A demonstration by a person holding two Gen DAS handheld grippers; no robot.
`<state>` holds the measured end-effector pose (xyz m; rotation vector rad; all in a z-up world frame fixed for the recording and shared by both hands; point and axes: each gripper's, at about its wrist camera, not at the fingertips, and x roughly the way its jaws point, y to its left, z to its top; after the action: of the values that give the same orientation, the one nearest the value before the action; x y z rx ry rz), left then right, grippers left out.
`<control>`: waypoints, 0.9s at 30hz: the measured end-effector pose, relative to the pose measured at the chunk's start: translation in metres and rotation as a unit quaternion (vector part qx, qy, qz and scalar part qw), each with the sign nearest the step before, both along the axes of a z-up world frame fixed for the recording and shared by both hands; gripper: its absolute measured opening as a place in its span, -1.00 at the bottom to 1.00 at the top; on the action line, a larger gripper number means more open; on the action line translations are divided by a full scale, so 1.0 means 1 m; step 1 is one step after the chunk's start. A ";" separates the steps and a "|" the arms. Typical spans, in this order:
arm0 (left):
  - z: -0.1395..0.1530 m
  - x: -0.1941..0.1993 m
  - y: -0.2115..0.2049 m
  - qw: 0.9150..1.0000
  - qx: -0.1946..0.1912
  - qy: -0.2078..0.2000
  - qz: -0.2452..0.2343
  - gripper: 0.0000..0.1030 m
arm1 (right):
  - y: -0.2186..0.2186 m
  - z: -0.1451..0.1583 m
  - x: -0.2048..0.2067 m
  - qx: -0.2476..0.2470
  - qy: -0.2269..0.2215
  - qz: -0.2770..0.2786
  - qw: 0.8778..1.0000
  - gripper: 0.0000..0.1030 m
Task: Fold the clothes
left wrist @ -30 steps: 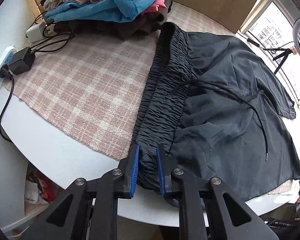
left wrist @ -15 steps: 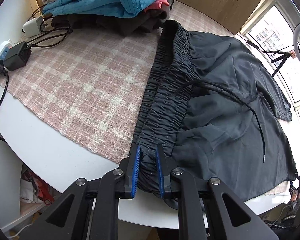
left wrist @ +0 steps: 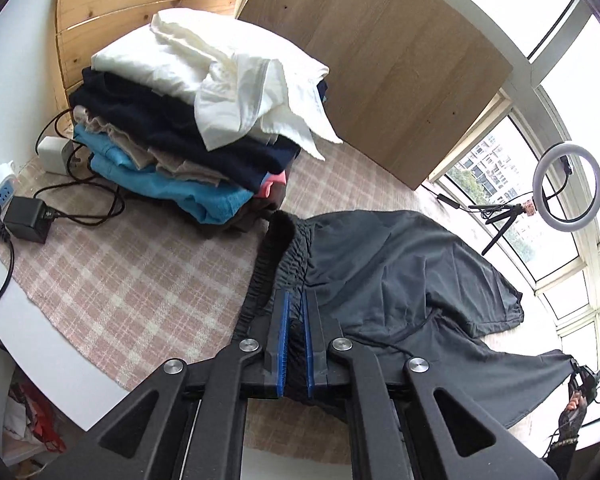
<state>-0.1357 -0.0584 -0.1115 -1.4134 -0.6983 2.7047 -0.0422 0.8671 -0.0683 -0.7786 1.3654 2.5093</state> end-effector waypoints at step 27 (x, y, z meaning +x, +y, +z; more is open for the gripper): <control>-0.075 -0.096 0.139 0.882 -0.272 -0.128 -0.364 -0.09 | -0.055 -0.128 -0.286 0.095 -0.239 0.097 0.961 -0.93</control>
<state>-0.2312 0.0809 -0.1863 -1.6813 0.5740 2.1688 -0.3280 0.8126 -0.1962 -1.4142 0.9079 2.3162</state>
